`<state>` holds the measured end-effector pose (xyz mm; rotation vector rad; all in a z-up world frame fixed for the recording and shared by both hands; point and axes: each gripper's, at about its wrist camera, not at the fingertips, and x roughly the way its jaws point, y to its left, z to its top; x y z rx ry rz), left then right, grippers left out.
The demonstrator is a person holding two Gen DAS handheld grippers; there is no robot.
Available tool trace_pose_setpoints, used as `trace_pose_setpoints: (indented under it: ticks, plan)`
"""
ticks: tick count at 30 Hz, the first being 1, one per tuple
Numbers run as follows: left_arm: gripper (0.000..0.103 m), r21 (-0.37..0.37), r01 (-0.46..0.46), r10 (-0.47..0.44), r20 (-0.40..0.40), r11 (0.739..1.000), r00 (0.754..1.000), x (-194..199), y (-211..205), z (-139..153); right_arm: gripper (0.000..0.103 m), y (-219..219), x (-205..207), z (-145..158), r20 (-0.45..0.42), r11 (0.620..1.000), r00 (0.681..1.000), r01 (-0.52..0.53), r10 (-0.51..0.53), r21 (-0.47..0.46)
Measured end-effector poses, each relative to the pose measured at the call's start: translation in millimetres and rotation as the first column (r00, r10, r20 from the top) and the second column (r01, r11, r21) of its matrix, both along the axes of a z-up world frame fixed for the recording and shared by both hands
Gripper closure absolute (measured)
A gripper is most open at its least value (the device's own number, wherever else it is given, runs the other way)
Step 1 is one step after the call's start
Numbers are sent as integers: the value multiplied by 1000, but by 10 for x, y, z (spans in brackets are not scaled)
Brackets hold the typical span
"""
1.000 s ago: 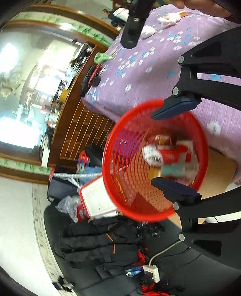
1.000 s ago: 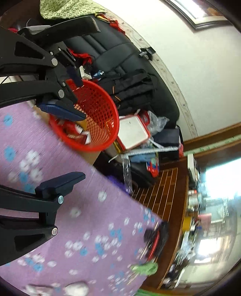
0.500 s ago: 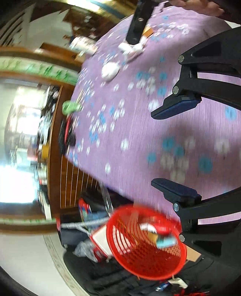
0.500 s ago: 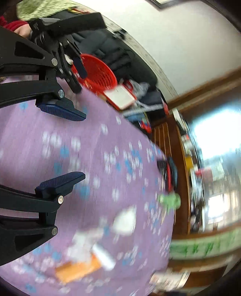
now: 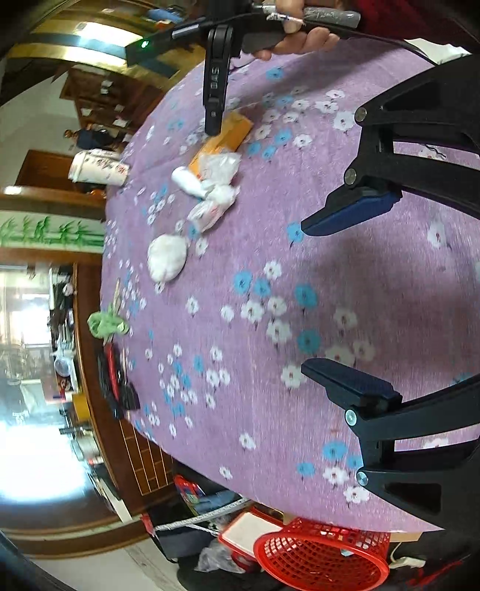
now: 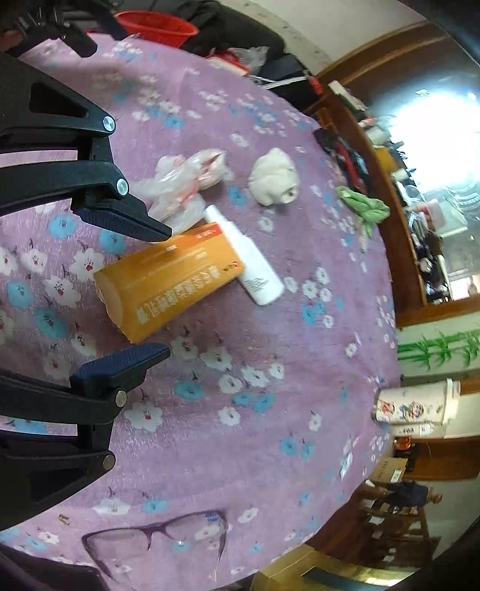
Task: Collect trash
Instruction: 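Grasp the orange box with the right gripper, then grasp the white plastic bag with the left gripper while the right lifts the orange box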
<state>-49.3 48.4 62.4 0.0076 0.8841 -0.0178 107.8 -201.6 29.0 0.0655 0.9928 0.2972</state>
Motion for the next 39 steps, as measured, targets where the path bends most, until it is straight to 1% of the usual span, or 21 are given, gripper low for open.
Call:
trace_pose_setpoints:
  ticks: [2, 5, 7, 9, 11, 12, 15, 18, 19, 20, 24, 28, 32, 34, 39]
  plan:
    - [35, 7, 7, -7, -10, 1000, 1000, 17, -44, -36, 40, 89, -31, -62, 1, 999, 999, -36, 36, -40]
    - [35, 8, 2, -1, -27, 1000, 1000, 47, -35, -82, 40, 188, -9, -131, 23, 992, 999, -42, 45, -122]
    - [35, 2, -5, 5, -31, 1000, 1000, 62, -4, -96, 40, 219, 6, -172, 28, 988, 998, -47, 51, -146]
    - [35, -3, -12, 12, -33, 1000, 999, 63, 26, -108, 43, 277, 13, -214, 21, 988, 998, -51, 55, -147]
    - [35, -9, -19, 18, -37, 1000, 999, 71, 61, -118, 52, 316, -20, -205, 23, 990, 997, -69, 72, -125]
    - [35, -14, -25, 24, -39, 1000, 999, 77, 91, -121, 53, 365, -55, -194, 18, 990, 996, -86, 89, -108]
    - [35, -38, -41, 39, -42, 998, 998, 97, 171, -112, 54, 574, -226, -163, 15, 985, 987, -155, 157, -76]
    - [35, -67, -58, 55, -44, 996, 997, 109, 251, -83, 54, 802, -412, -153, -7, 965, 965, -261, 261, 0]
    - [35, -73, -62, 58, -45, 995, 997, 113, 264, -74, 54, 858, -477, -141, -14, 954, 955, -294, 295, 52]
    - [35, -81, -64, 60, -46, 995, 997, 116, 277, -64, 54, 884, -514, -128, -8, 951, 953, -301, 302, 70]
    - [35, -107, -69, 64, -44, 992, 997, 142, 301, -12, 54, 798, -596, -56, 56, 970, 970, -240, 238, 32]
    - [34, -105, -70, 69, -19, 992, 997, 245, 272, 30, 55, 572, -633, -42, 73, 984, 985, -162, 157, 72]
    - [33, -102, -47, 47, -6, 994, 999, 431, 154, 40, 55, 443, -645, -1, 80, 988, 990, -123, 116, 94]
    - [30, -94, -19, 19, -6, 995, 1000, 541, 39, 22, 55, 400, -666, 12, 84, 988, 991, -116, 107, 104]
    - [30, -11, 32, -32, -7, 999, 999, 778, -268, -109, 55, 313, -689, 60, 87, 988, 992, -98, 88, 121]
